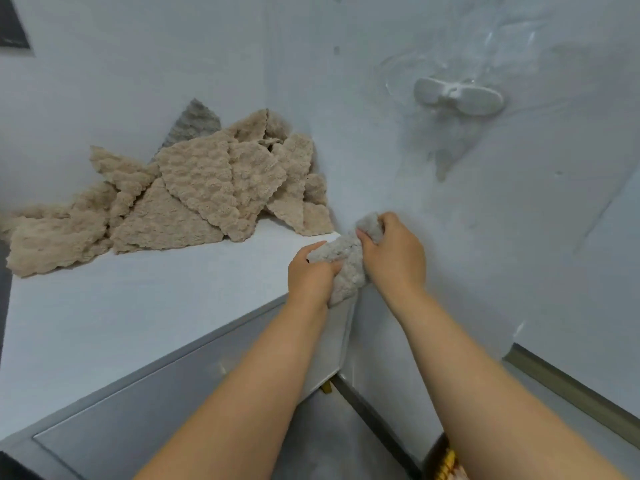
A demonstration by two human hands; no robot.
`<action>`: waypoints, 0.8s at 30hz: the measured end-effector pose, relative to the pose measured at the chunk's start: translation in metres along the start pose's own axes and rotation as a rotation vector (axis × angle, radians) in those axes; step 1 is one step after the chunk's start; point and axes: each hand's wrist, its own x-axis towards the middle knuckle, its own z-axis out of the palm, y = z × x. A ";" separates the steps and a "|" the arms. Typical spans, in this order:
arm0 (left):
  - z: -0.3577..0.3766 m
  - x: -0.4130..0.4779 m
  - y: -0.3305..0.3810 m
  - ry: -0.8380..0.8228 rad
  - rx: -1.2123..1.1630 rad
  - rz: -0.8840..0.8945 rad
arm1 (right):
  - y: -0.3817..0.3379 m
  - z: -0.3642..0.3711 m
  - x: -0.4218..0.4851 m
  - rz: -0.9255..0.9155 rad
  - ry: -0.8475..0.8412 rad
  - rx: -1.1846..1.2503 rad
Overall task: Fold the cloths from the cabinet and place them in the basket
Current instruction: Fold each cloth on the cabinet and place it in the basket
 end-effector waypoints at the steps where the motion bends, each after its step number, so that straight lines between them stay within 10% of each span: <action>1: 0.011 -0.007 -0.007 -0.017 -0.020 -0.015 | 0.005 -0.011 -0.002 -0.058 0.005 -0.079; 16: 0.124 -0.133 -0.125 -0.046 -0.557 -0.541 | 0.121 -0.132 -0.074 -0.502 0.082 -0.336; 24: 0.151 -0.169 -0.182 -0.216 -0.282 -0.724 | 0.212 -0.143 -0.114 -0.011 -0.123 -0.353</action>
